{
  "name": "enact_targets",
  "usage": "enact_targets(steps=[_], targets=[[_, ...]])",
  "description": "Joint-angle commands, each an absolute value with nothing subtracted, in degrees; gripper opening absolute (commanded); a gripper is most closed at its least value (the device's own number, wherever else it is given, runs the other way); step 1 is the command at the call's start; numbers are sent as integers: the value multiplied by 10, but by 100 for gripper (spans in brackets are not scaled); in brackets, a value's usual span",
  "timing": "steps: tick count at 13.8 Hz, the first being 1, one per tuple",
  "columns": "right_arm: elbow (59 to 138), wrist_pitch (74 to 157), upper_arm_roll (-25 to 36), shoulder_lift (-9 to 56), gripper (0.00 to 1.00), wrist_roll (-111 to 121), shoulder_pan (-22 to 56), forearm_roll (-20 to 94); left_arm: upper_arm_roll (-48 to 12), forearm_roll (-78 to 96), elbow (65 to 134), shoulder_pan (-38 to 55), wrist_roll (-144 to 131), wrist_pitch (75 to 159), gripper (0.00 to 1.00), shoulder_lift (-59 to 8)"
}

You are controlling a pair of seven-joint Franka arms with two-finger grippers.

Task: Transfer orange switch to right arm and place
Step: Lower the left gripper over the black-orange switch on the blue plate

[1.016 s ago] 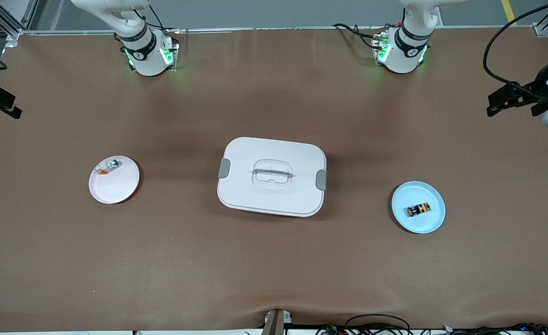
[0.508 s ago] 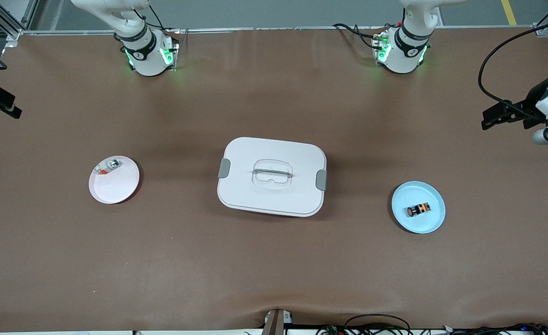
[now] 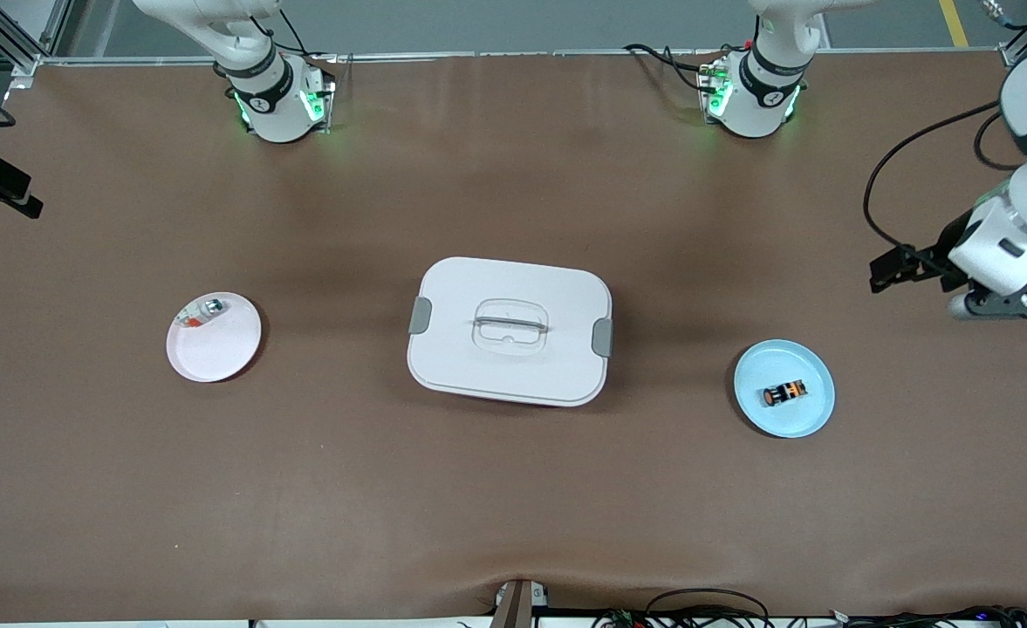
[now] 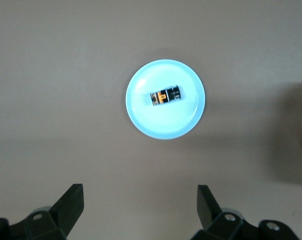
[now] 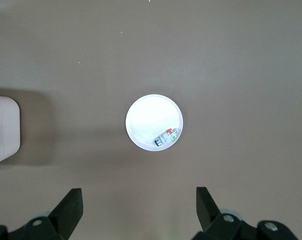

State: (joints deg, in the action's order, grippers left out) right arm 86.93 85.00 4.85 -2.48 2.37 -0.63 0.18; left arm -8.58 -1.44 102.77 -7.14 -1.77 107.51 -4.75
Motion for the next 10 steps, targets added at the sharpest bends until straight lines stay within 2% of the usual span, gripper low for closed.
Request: enact_targets(steps=[1, 6, 10], targets=[[879, 853, 47, -38, 100, 22, -11, 0, -84, -11, 1047, -72, -21, 1137, 100, -75], [878, 851, 47, -38, 100, 22, -11, 0, -84, -11, 1104, -71, -26, 1271, 100, -122], [879, 849, 47, -38, 100, 22, -9, 0, -85, -11, 1116, -70, -40, 1331, 100, -171]])
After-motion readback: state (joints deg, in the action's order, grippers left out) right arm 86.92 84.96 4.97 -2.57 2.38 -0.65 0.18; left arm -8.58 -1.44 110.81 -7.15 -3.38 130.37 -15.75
